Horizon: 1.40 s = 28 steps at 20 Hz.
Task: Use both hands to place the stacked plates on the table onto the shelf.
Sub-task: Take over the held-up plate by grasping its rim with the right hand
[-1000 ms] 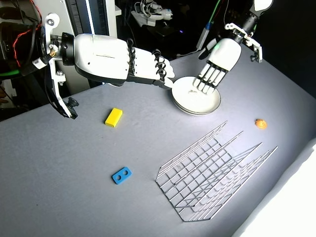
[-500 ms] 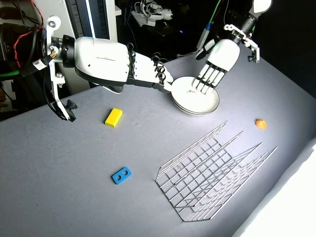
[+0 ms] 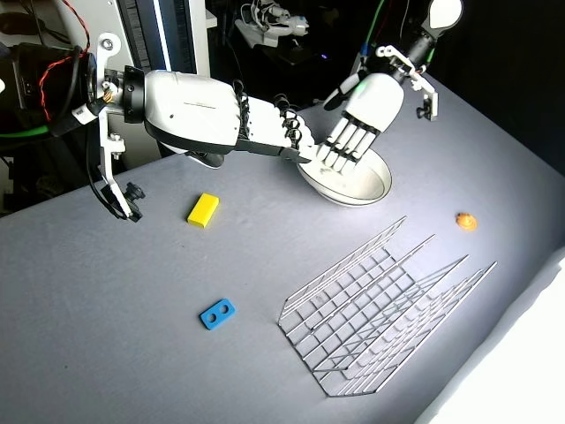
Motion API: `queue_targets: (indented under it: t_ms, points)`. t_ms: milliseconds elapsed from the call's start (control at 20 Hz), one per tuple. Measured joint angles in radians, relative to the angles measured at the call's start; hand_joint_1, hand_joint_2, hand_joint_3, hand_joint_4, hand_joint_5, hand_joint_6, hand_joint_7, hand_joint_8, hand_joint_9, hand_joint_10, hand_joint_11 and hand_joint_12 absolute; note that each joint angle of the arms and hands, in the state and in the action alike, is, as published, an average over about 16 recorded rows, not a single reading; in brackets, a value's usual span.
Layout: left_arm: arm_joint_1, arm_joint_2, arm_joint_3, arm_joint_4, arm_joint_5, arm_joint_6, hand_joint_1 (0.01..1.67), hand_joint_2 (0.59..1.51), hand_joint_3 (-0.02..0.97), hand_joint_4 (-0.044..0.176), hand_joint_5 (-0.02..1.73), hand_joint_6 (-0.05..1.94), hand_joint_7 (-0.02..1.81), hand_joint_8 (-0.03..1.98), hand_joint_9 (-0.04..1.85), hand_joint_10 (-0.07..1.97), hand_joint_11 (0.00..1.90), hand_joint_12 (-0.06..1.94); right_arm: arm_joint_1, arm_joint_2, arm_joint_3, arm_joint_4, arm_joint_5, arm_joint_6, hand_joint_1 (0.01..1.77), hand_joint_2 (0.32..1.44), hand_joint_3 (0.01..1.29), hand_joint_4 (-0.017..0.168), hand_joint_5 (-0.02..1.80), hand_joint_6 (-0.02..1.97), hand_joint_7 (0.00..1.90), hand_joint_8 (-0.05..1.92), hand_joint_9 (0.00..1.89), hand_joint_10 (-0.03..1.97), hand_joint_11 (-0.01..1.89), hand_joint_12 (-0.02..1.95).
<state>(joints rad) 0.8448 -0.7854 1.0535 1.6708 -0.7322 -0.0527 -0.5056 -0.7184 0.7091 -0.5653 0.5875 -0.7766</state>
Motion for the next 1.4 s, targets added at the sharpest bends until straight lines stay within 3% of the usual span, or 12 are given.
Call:
queue_targets:
  t_ms: [450,900,1400]
  points:
    - [-0.008,-0.013,-0.031,-0.044,0.034,0.001,0.02,1.112,0.022,-0.011,0.0,-0.02,0.01,0.01,0.01,0.01,0.02,-0.01,0.046,-0.209,0.071,0.121,-0.11,-0.265,1.14,1.07,0.02,-0.003,0.07,0.02,0.06,0.01,0.05,0.01,0.02,0.35]
    - [-0.007,-0.021,-0.035,-0.067,0.047,0.001,0.02,1.111,0.022,-0.011,0.0,-0.02,0.0,0.01,0.0,0.01,0.02,-0.01,0.045,-0.401,0.193,0.222,-0.161,-0.411,1.16,1.05,0.02,-0.003,0.08,0.02,0.06,0.01,0.05,0.01,0.02,0.47]
    - [-0.006,-0.031,-0.046,-0.105,0.066,0.002,0.02,1.115,0.022,-0.011,0.01,-0.02,0.01,0.01,0.0,0.01,0.02,-0.01,0.032,-0.536,0.316,0.253,-0.161,-0.452,1.16,1.07,0.02,-0.003,0.22,0.06,0.22,0.02,0.23,0.04,0.04,0.95]
